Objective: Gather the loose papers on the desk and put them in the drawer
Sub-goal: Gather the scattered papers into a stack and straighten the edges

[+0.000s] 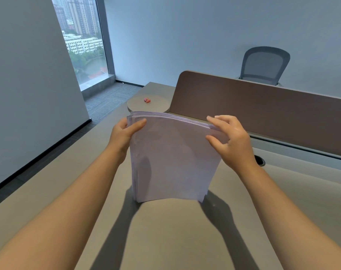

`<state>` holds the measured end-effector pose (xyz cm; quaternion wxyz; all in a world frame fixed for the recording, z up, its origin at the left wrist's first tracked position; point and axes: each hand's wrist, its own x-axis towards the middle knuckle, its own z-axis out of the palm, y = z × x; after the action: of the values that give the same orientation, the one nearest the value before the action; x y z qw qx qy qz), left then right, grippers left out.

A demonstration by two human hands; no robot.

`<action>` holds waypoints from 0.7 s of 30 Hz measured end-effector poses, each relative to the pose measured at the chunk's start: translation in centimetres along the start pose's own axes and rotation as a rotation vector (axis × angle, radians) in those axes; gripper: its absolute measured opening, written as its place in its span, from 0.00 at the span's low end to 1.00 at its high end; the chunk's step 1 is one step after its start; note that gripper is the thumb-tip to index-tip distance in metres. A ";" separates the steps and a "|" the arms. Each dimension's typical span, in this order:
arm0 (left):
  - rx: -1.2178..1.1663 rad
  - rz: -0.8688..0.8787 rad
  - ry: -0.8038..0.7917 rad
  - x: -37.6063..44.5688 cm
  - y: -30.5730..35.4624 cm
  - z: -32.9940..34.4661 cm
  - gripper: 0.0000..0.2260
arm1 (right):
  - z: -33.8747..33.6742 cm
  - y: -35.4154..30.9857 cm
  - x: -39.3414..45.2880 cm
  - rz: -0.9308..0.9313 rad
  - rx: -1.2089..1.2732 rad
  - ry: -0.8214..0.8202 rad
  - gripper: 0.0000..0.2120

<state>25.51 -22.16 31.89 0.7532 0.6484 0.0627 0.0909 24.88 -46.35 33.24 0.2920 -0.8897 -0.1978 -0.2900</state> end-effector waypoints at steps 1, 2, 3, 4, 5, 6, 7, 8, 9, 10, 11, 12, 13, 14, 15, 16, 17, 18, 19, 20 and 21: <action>0.003 -0.002 0.011 0.2 0.4 0.2 0.03 | 0.0 0.1 -0.1 -0.019 -0.013 0.004 0.19; 0.004 -0.004 0.028 0.3 0.8 0.5 0.03 | 0.1 0.1 -0.1 -0.037 -0.019 0.010 0.18; 0.011 -0.009 0.058 0.4 1.1 0.8 0.04 | 0.1 0.1 -0.1 -0.047 -0.014 0.016 0.17; 0.027 -0.019 0.095 0.5 1.3 1.1 0.06 | 0.1 0.2 -0.1 -0.047 0.003 0.021 0.15; 0.049 -0.027 0.131 0.5 1.4 1.4 0.08 | 0.1 0.2 -0.2 -0.037 0.037 0.030 0.14; 0.062 -0.038 0.164 0.5 1.5 1.7 0.09 | 0.1 0.1 -0.2 -0.005 0.094 0.046 0.13; 0.069 -0.050 0.192 0.5 1.6 1.8 0.10 | 0.1 0.0 -0.3 0.060 0.178 0.063 0.11; 0.077 -0.064 0.216 0.5 1.7 2.0 0.10 | 0.0 -0.1 -0.3 0.156 0.282 0.065 0.11; 0.085 -0.076 0.229 0.7 1.7 1.9 0.10 | -0.1 0.0 -0.3 0.257 0.390 0.056 0.12; 0.087 -0.091 0.234 0.7 1.8 1.9 0.09 | -0.1 0.1 -0.3 0.349 0.498 0.041 0.13; 0.077 -0.097 0.231 0.7 1.9 1.9 0.09 | -0.1 0.4 -0.3 0.422 0.607 0.014 0.13; 0.061 -0.093 0.224 0.7 2.0 1.8 0.09 | 0.0 0.6 -0.4 0.480 0.722 -0.028 0.12; 0.045 -0.072 0.216 0.8 2.0 1.6 0.09 | 0.2 0.8 -0.5 0.536 0.825 -0.077 0.11; 0.035 -0.044 0.204 0.8 1.8 1.4 0.09 | 0.5 1.0 -0.7 0.588 0.887 -0.126 0.11; 0.042 -0.011 0.179 0.9 1.5 1.1 0.09 | 0.8 1.1 -0.9 0.629 0.907 -0.172 0.12; 0.062 0.021 0.139 1.0 1.1 0.7 0.08 | 1.3 1.3 -1.1 0.662 0.910 -0.205 0.12; 0.080 0.044 0.086 1.0 0.7 0.2 0.05 | 1.7 1.4 -1.2 0.686 0.915 -0.224 0.12; 0.090 0.049 0.030 0.9 0.2 -0.2 0.02 | 2.0 1.6 -1.3 0.705 0.921 -0.232 0.12; 0.104 0.042 -0.016 0.9 -0.6 -0.7 0.04 | 2.3 1.8 -1.3 0.720 0.923 -0.232 0.12; 0.121 0.022 -0.050 0.7 -1.4 -0.9 0.07 | 2.7 2.0 -1.4 0.734 0.919 -0.233 0.13; 0.139 -0.006 -0.067 0.5 -2.3 -1.0 0.10 | 3.0 2.1 -1.5 0.752 0.918 -0.239 0.13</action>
<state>25.91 -21.41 29.50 0.7084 0.7016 0.0455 0.0622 26.09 -46.33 29.46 0.7044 -0.7080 -0.0063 0.0498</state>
